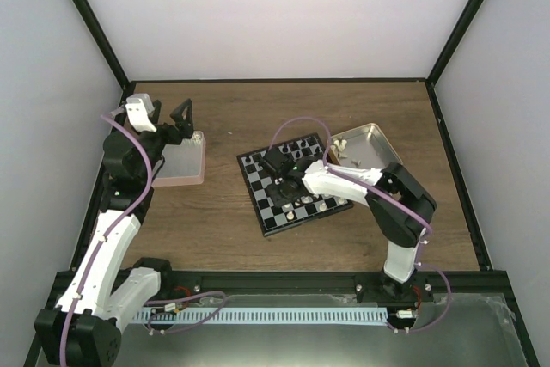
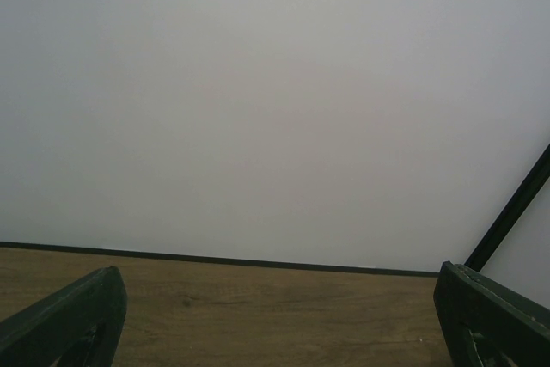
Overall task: Set up the chess pieces on the board
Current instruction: Adjust the chess piece on the chessboard, then pick up the chess piece from the storage box.
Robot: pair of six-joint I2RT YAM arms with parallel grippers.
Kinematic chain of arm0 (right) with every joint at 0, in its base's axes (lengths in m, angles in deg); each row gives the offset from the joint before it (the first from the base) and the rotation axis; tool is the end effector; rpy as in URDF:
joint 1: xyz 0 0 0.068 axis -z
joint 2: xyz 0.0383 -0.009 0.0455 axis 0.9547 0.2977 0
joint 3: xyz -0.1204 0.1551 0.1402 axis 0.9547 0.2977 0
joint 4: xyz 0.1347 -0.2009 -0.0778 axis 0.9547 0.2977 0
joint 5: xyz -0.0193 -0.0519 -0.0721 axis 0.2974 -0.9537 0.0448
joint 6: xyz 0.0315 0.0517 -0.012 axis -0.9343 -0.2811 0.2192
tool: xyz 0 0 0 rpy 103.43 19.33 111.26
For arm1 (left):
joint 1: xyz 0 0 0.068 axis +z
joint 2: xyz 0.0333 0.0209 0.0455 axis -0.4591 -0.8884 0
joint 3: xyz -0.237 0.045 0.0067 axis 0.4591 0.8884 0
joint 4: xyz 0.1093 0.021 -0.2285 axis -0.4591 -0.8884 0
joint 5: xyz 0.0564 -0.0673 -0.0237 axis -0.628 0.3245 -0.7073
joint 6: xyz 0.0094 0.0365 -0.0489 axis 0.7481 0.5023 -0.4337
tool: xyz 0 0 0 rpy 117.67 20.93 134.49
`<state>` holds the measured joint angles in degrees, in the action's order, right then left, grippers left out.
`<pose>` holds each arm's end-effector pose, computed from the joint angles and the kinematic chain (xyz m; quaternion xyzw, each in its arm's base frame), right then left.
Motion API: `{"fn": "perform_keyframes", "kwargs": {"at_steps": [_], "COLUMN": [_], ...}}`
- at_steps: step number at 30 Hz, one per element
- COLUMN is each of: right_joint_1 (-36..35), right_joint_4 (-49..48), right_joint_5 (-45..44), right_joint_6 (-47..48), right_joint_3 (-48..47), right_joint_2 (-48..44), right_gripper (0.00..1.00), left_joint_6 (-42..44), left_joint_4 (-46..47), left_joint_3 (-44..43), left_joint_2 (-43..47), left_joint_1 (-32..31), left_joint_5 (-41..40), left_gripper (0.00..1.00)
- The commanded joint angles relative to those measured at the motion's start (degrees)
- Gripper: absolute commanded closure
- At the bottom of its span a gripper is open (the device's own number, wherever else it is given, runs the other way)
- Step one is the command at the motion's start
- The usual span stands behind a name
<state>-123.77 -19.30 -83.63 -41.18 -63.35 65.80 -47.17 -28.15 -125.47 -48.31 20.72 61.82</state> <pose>0.2181 0.2621 0.1376 -0.2216 0.9589 0.0596 0.1666 0.2306 -0.0347 0.3335 -0.0109 0.6821 -0.2164 0.6984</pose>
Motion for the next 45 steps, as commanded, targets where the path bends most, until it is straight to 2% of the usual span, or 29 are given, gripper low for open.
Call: {"fn": "perform_keyframes", "kwargs": {"at_steps": [1, 24, 28, 32, 37, 41, 45], "right_joint_1": [0.0, 0.0, 0.0, 0.5, 4.4, 10.0, 20.3], "right_joint_4": [0.2, 2.9, 1.5, 1.0, -1.9, -4.3, -6.2], "right_joint_5": [0.3, 3.6, 1.0, -3.3, -5.9, -9.4, -9.2], "right_joint_6": [0.5, 0.3, -0.7, -2.7, -5.5, -7.1, -7.7], "right_joint_3": [-1.7, 0.7, -0.8, -7.5, -10.8, -5.9, 0.0], "right_joint_2": [0.5, -1.3, -0.6, 1.8, -1.4, -8.1, -13.4], "right_gripper": [0.90, 0.94, 0.90, 0.86, 0.84, 0.78, 0.69], "left_joint_6": [1.0, 1.1, 1.1, 1.1, 1.1, 1.1, 1.0], "left_joint_4": [0.3, 0.2, 0.2, 0.2, 0.1, 0.2, 0.2], "left_joint_3": [-1.1, -1.2, -1.2, -1.1, -1.2, -1.2, -1.1], "left_joint_2": [0.8, 0.3, 0.3, 0.1, 0.3, 0.5, 0.4], "left_joint_1": [0.3, 0.3, 0.2, 0.3, 0.3, 0.3, 0.3], "left_joint_5": [-0.1, -0.3, -0.2, 0.0, -0.3, 0.0, 0.1], "left_gripper": [0.00, 0.00, 0.00, 0.00, 0.00, 0.00, 0.00]}}
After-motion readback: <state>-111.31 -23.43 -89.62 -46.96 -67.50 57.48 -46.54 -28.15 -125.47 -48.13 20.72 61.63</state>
